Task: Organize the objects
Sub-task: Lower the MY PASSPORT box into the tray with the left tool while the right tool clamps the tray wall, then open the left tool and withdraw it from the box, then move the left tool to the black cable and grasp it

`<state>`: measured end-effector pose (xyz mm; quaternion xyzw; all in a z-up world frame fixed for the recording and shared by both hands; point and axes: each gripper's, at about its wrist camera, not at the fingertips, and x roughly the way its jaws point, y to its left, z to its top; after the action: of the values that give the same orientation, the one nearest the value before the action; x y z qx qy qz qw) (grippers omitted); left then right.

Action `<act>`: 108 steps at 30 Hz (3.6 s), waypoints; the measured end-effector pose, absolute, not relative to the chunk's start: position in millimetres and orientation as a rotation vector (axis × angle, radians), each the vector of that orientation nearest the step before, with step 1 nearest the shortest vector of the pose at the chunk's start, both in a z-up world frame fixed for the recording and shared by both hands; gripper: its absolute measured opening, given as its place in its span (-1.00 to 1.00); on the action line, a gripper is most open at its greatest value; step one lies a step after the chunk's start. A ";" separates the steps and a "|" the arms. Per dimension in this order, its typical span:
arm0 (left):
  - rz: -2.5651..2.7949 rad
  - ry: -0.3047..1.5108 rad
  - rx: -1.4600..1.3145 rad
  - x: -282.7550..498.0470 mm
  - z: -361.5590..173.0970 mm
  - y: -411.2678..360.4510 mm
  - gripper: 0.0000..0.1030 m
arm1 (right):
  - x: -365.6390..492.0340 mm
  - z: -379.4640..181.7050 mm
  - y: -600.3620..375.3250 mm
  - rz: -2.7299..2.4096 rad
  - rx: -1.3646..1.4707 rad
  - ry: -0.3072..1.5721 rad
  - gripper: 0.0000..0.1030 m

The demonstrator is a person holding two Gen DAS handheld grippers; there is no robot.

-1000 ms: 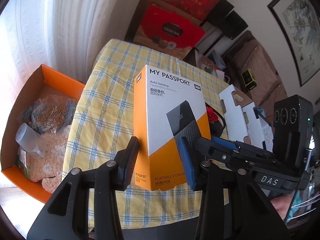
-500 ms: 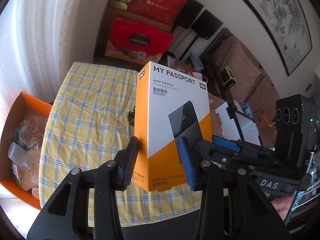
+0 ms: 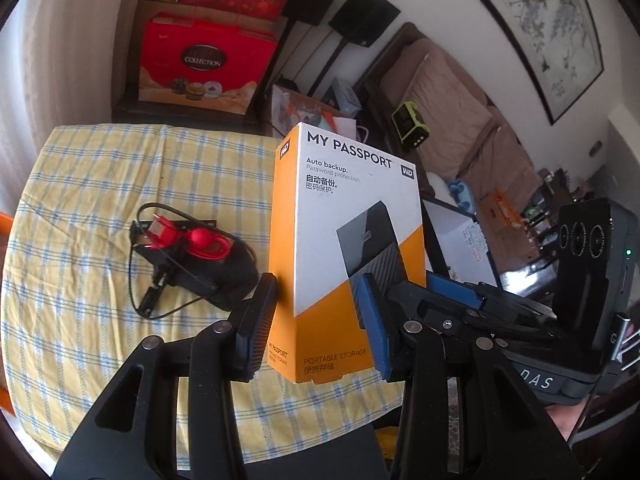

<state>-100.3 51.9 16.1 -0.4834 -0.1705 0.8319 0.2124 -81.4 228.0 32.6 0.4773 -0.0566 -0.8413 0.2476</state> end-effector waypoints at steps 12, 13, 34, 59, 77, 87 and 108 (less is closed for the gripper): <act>2.201 -0.374 -1.407 -109.6 -4.3 127.2 -0.25 | -96.2 13.1 304.0 -2.349 1.363 -0.257 -0.09; 2.196 -0.365 -1.414 -109.2 -7.0 131.3 -0.25 | -97.5 10.0 308.0 -2.350 1.369 -0.266 -0.09; 2.150 -0.256 -1.526 -110.7 -40.9 164.1 -0.25 | -109.0 -38.0 337.1 -2.309 1.450 -0.376 -0.09; 2.065 -0.210 -1.600 -118.1 -66.2 195.4 -0.27 | -95.8 -9.3 355.5 -2.524 1.441 -0.213 -0.03; 2.240 -0.161 -1.398 -87.8 -2.0 124.7 0.46 | -90.2 -44.0 371.6 -2.579 1.566 -0.204 -0.27; 2.386 -0.144 -1.425 -81.0 -7.0 59.9 0.47 | -78.9 -49.3 369.0 -2.569 1.590 -0.192 -0.51; 2.521 -0.224 -1.609 -110.2 -46.3 -28.4 0.47 | -74.9 -41.0 360.8 -2.588 1.584 -0.127 -0.42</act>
<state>-110.2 -28.4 -46.3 -0.5351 -0.0745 0.8385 0.0711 -74.9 360.8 -41.0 0.5208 -0.0417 -0.8510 0.0525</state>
